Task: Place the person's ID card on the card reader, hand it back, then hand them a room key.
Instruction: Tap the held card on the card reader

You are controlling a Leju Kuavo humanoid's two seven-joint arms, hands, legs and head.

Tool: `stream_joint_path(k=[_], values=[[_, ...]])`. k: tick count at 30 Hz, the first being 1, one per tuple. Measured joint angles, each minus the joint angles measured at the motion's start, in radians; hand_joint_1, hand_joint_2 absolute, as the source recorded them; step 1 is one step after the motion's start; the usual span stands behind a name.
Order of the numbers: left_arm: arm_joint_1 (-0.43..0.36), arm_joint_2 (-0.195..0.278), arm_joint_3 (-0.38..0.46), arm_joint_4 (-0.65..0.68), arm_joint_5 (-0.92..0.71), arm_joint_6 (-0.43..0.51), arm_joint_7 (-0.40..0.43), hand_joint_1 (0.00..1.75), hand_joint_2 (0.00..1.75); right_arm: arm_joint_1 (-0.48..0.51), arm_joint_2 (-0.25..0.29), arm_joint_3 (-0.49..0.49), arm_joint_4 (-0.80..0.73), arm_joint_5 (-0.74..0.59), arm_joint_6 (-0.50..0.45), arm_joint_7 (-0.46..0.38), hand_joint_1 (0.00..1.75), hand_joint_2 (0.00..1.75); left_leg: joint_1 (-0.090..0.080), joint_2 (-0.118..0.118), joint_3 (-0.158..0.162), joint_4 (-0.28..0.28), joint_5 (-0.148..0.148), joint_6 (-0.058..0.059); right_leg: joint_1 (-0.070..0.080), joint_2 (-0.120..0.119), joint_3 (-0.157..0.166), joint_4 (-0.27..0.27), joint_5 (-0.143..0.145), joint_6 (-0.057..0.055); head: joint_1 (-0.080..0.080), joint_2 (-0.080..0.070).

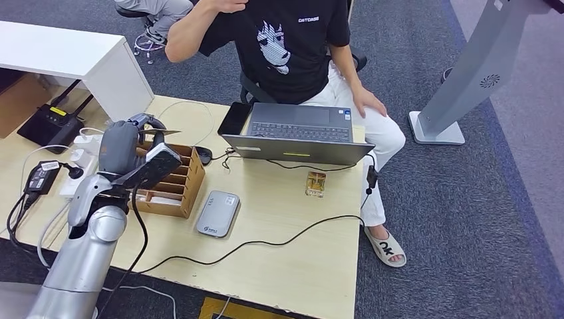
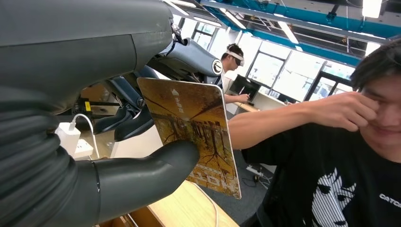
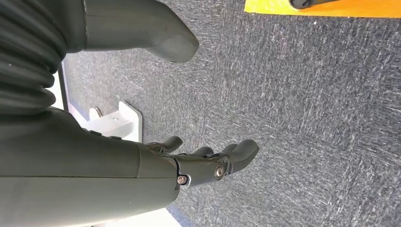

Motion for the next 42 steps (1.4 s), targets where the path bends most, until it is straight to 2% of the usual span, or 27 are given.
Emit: stream_joint_path(k=[12, 16, 23, 27, 34, 42], values=[[0.012, 0.008, -0.013, -0.012, -0.002, -0.003, 0.001, 1.75, 1.75, 0.000, 0.001, -0.007, 0.000, 0.000, 0.000, 0.001, 0.00, 1.75, 0.000, 0.000, 0.000, 0.000, 0.000, 0.000, 0.000, 0.000, 0.000, 0.000, 0.000, 0.000, 0.000, 0.000], [0.021, 0.016, -0.029, -0.020, -0.022, -0.030, 0.003, 1.75, 1.75, 0.000, 0.002, -0.010, 0.000, 0.000, 0.000, 0.001, 0.00, 1.75, 0.000, 0.000, 0.000, 0.000, 0.000, 0.000, 0.000, 0.000, 0.000, 0.000, 0.000, 0.000, 0.000, 0.000], [0.084, 0.068, -0.119, -0.051, -0.025, -0.152, 0.047, 1.75, 1.75, 0.000, 0.006, -0.034, 0.000, 0.004, 0.000, -0.007, 0.00, 1.75, 0.000, 0.000, 0.000, -0.001, 0.000, 0.000, 0.000, 0.000, 0.000, 0.000, 0.000, 0.000, 0.000, 0.000], [0.119, 0.095, -0.148, -0.041, -0.017, -0.170, 0.058, 1.75, 1.75, 0.000, 0.008, -0.041, 0.001, 0.017, 0.000, -0.007, 0.00, 1.75, 0.000, 0.000, 0.000, -0.001, 0.000, 0.000, 0.000, 0.000, 0.000, 0.000, 0.000, 0.000, 0.000, 0.000], [0.148, 0.084, -0.166, 0.061, -0.022, -0.134, 0.061, 1.75, 1.75, -0.001, 0.015, -0.047, 0.001, 0.041, 0.006, -0.002, 0.00, 1.75, 0.000, 0.000, 0.000, -0.001, 0.000, 0.000, 0.000, 0.000, 0.000, 0.000, 0.000, 0.000, 0.000, 0.000], [0.151, 0.074, -0.167, 0.119, -0.023, -0.134, 0.062, 1.75, 1.75, -0.001, 0.016, -0.047, 0.001, 0.057, 0.012, -0.001, 0.00, 1.75, 0.000, 0.000, 0.000, -0.001, 0.000, 0.000, 0.000, 0.000, 0.000, 0.000, 0.000, 0.000, 0.000, 0.000]])
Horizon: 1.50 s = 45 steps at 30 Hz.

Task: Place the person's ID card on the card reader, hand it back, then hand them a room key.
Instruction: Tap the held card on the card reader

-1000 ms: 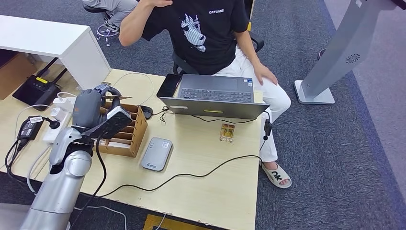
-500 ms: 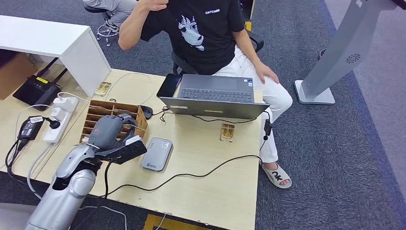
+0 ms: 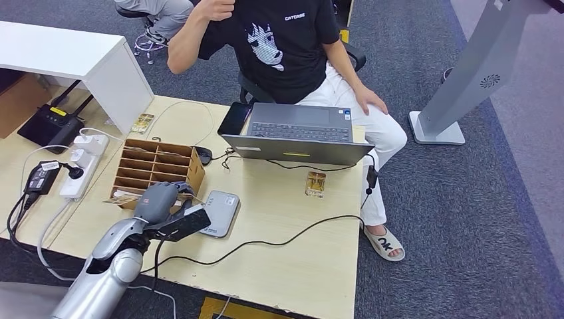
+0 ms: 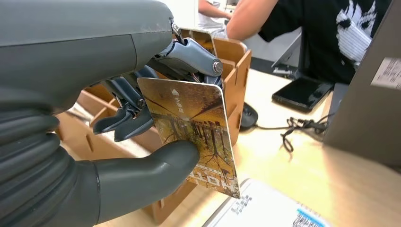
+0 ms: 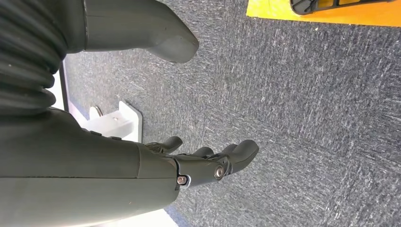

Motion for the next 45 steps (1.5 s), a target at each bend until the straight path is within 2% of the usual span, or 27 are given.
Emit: stream_joint_path(k=[14, 23, 36, 45], values=[[0.014, -0.052, 0.000, 0.066, -0.033, 0.026, -0.003, 1.75, 1.75, 0.000, 0.003, 0.000, 0.000, 0.021, 0.008, -0.005, 0.00, 1.75, 0.000, 0.000, 0.000, 0.000, 0.000, 0.000, 0.000, 0.000, 0.000, 0.000, 0.000, 0.000, 0.000, 0.000], [0.009, -0.068, 0.000, 0.073, -0.048, 0.048, -0.015, 1.75, 1.75, 0.000, 0.003, 0.000, 0.000, 0.026, 0.009, -0.005, 0.00, 1.75, 0.000, 0.000, 0.000, 0.000, 0.000, 0.000, 0.000, 0.000, 0.000, 0.000, 0.000, 0.000, 0.000, 0.000], [-0.112, -0.089, -0.025, 0.068, -0.088, 0.033, -0.015, 1.75, 1.75, -0.002, 0.003, 0.000, 0.000, 0.046, 0.010, -0.007, 0.00, 1.75, 0.000, -0.001, 0.000, 0.000, 0.001, 0.000, 0.000, -0.001, 0.000, 0.000, 0.000, 0.000, 0.000, 0.000], [-0.131, -0.088, -0.041, 0.092, -0.078, 0.013, -0.006, 1.75, 1.75, -0.003, 0.006, 0.000, 0.000, 0.056, 0.017, -0.007, 0.00, 1.75, 0.000, 0.000, 0.000, 0.000, 0.000, 0.000, 0.000, 0.000, 0.000, 0.000, 0.000, 0.000, 0.000, 0.000]])
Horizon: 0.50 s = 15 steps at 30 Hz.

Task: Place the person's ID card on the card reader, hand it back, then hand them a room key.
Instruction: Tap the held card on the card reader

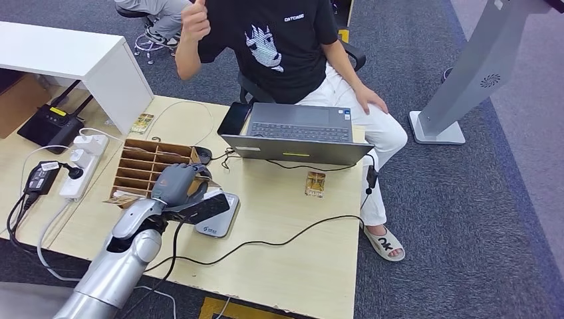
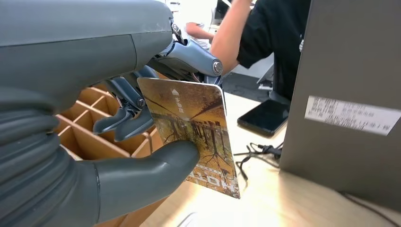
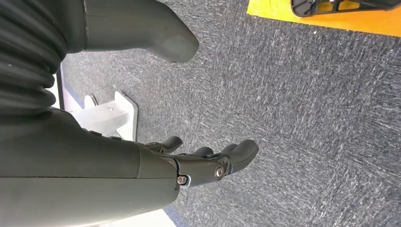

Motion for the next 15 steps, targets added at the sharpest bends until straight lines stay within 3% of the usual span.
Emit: stream_joint_path(k=[15], values=[[-0.003, -0.001, -0.029, 0.088, -0.008, -0.008, -0.001, 1.75, 1.75, -0.001, 0.002, -0.001, 0.000, 0.016, 0.009, 0.004, 0.00, 1.75, 0.000, 0.000, 0.000, 0.000, 0.000, 0.000, 0.000, 0.000, 0.000, 0.000, 0.000, 0.000, 0.000, 0.000]])
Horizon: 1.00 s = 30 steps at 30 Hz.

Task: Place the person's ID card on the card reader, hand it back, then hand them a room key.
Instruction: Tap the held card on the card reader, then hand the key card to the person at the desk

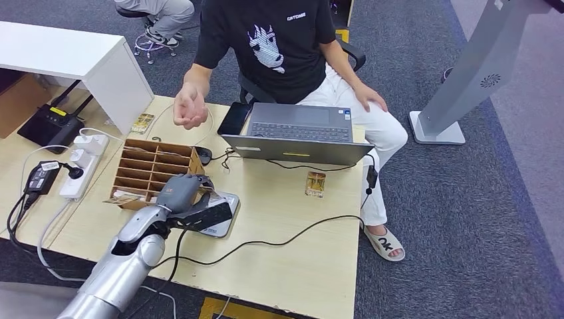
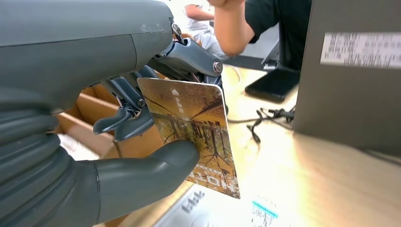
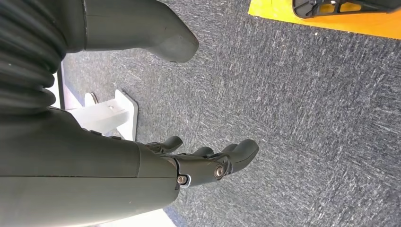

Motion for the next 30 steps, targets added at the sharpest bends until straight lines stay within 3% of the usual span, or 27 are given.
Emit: stream_joint_path(k=[30], values=[[0.013, 0.009, -0.007, 0.058, 0.011, 0.022, -0.006, 1.75, 1.75, 0.000, 0.009, -0.006, 0.000, 0.018, 0.001, 0.007, 0.00, 1.75, 0.000, 0.000, 0.000, 0.000, 0.000, 0.000, 0.000, 0.000, 0.000, 0.000, 0.000, 0.000, 0.000, 0.000]])
